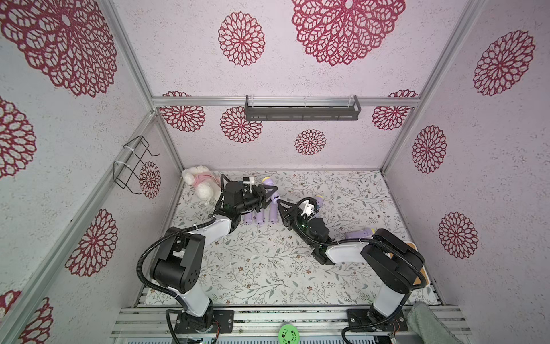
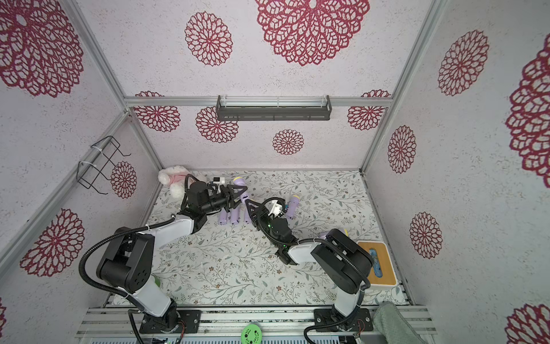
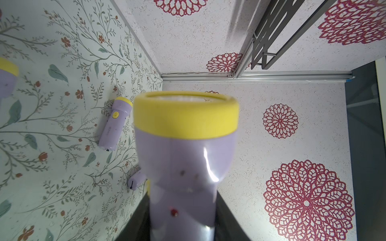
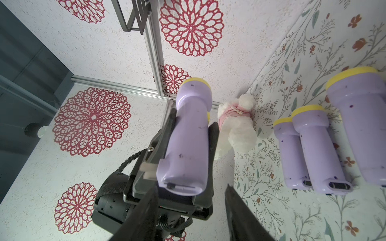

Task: Close the plug at the bottom of the flashlight
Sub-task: Close the plug of the flashlight.

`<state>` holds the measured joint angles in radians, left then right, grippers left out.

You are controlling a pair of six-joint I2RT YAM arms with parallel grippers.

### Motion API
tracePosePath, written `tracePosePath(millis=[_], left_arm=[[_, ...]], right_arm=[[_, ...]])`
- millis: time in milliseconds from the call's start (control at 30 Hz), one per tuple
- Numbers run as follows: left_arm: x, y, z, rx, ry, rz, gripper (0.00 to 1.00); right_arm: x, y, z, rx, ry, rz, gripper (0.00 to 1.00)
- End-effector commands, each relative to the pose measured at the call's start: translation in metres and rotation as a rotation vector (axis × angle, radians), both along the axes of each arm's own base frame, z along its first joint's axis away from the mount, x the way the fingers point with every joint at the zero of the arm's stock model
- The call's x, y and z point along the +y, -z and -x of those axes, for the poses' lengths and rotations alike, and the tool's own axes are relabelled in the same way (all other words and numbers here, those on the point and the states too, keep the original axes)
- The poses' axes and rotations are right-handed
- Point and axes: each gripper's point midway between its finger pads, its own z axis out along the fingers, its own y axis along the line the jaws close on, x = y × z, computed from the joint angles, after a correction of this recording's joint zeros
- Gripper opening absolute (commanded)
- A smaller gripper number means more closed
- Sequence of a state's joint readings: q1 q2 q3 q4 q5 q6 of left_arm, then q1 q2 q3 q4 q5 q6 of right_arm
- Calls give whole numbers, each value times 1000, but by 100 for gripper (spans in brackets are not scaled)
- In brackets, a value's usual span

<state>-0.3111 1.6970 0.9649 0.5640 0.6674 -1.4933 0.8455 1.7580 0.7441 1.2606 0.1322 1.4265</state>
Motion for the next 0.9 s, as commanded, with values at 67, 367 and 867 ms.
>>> tracePosePath(millis=[67,367,867], left_arm=[[2,-5,-2,-30,-1,14,0],[3,-4,-2,-32,-3,10,0],[1,-3,-1,-31,0,6,0]], right_arm=[[0,-30,-1,-61,12,-83,52],[1,-30,-3,-67,14,-89,47],[2,-33,-4,-78,20,-105,45]])
